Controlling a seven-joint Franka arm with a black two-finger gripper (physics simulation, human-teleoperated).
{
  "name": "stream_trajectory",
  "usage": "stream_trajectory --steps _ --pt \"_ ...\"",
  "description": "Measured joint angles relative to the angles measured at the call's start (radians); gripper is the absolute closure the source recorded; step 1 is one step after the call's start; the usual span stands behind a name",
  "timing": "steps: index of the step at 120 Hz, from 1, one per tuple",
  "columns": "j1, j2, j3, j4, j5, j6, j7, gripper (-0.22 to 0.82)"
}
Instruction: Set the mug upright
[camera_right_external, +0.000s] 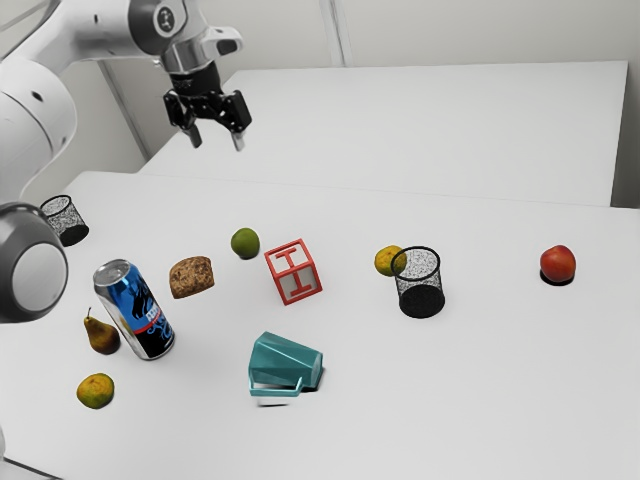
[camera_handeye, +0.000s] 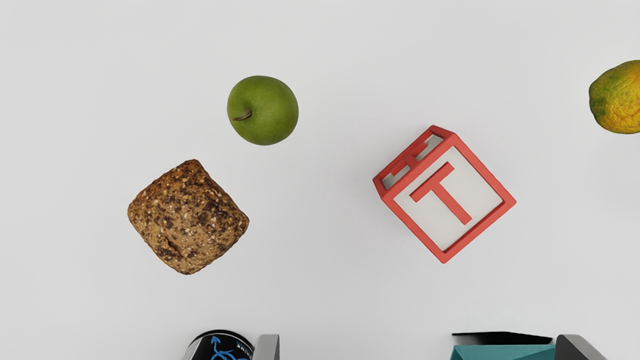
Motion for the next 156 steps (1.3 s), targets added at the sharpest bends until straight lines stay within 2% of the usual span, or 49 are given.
stream_trajectory --steps 23,47,53,71,86,111,156 --pt "0.01 -0.001 0.001 -0.008 0.003 0.002 0.014 0.0" --pt "-0.003 -0.013 0.014 -0.028 -0.063 -0.055 0.022 0.0" --pt "-0.031 -0.072 0.015 -0.121 -0.071 -0.046 0.022 0.0" --pt "-0.084 -0.329 0.008 -0.558 -0.079 0.063 0.004 0.0" --pt "-0.093 -0.458 0.007 -0.79 -0.071 0.16 -0.014 0.0" --pt "-0.067 -0.505 0.01 -1.007 -0.104 0.331 -0.033 0.0" --pt "-0.073 -0.488 0.017 -1.195 -0.437 0.567 0.032 0.0"
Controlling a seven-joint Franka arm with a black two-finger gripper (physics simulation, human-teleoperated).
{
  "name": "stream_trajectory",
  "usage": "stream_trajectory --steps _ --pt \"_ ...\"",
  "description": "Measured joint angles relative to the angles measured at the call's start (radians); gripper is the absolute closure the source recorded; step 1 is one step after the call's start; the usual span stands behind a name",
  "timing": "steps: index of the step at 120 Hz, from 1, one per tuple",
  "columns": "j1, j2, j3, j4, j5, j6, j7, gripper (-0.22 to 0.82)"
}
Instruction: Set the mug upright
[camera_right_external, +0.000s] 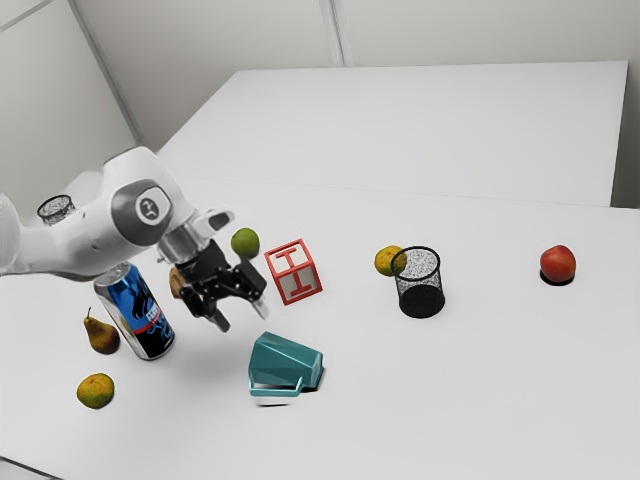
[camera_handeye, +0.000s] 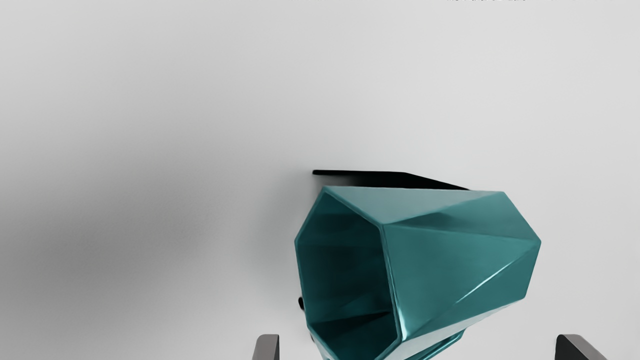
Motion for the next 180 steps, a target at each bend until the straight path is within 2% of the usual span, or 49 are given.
stream_trajectory --steps 57,94,135,180 --pt "-0.036 0.063 -0.001 -0.05 -0.104 0.17 0.104 0.0" --pt "-0.051 0.091 -0.001 -0.057 -0.223 0.231 0.169 0.0" --pt "-0.066 0.088 -0.001 -0.106 -0.419 0.256 0.276 0.0" --pt "-0.068 0.063 -0.002 -0.139 -0.461 0.234 0.369 0.0"
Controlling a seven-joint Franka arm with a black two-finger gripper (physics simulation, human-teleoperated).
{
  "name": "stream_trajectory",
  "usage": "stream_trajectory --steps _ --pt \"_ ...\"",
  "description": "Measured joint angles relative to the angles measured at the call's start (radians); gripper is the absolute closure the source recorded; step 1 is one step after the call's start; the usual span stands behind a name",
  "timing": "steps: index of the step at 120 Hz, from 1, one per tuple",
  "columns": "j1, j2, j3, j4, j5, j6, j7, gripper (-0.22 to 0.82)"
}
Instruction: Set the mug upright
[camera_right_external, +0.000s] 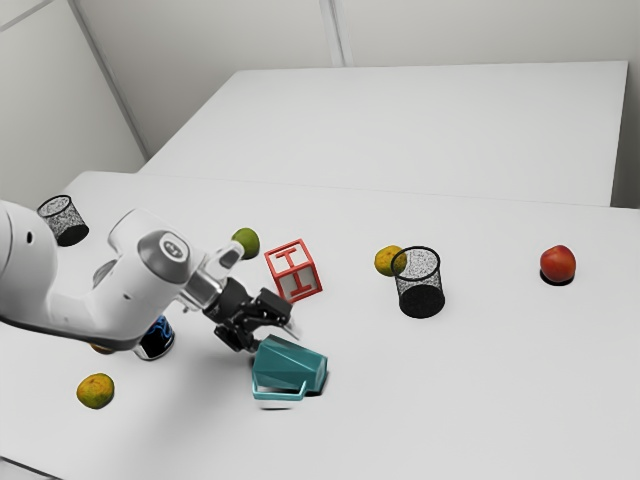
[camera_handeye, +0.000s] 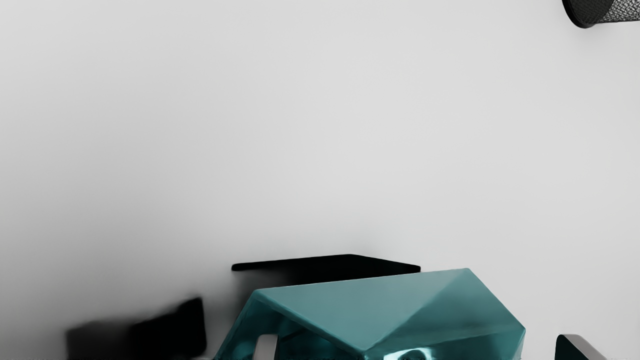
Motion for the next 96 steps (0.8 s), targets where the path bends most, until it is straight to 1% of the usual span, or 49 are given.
stream_trajectory --steps 32,40,48,59,65,81,96 --pt "-0.023 0.004 -0.017 -0.005 -0.045 -0.014 0.039 0.0" --pt "-0.026 0.005 -0.022 -0.005 -0.051 -0.014 0.047 0.03" --pt "-0.025 0.005 -0.026 -0.006 -0.055 -0.012 0.054 0.12" --pt "-0.024 0.005 -0.028 -0.005 -0.058 -0.01 0.063 0.33" --pt "-0.023 0.002 -0.029 -0.006 -0.057 -0.007 0.066 0.42" --pt "-0.023 -0.013 -0.044 -0.005 -0.048 0.007 0.066 0.57" --pt "-0.023 -0.05 -0.067 -0.002 -0.037 0.022 0.067 0.67"
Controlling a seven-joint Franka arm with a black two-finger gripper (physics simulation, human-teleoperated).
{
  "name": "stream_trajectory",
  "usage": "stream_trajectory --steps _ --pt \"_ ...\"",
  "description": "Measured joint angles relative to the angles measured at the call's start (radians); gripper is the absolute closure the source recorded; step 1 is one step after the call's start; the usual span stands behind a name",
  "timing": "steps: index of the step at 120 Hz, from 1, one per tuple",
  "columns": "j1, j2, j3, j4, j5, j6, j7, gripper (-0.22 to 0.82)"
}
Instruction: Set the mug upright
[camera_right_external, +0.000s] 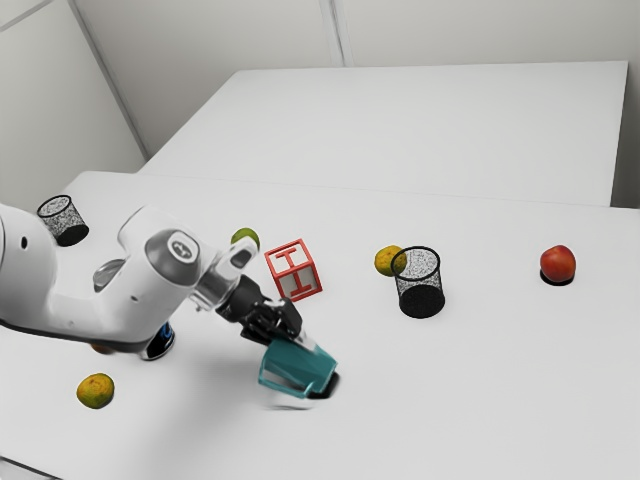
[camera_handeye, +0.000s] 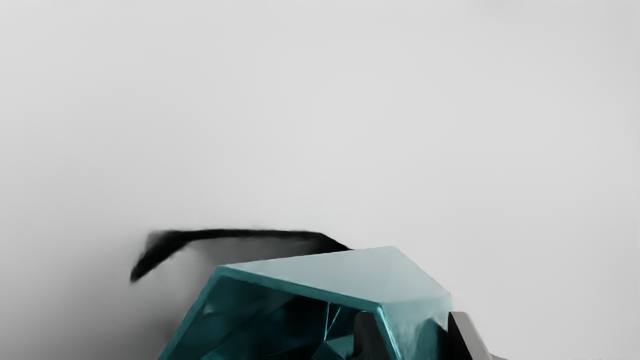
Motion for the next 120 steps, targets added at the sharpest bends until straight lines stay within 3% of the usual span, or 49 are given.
stream_trajectory --steps 29,70,120 --pt "0.004 -0.052 -0.022 0.06 0.224 0.009 -0.027 0.76" --pt "0.004 -0.058 -0.033 0.145 0.69 -0.063 -0.169 0.78" --pt "0.012 -0.047 -0.033 0.147 1.047 -0.105 -0.335 0.79"
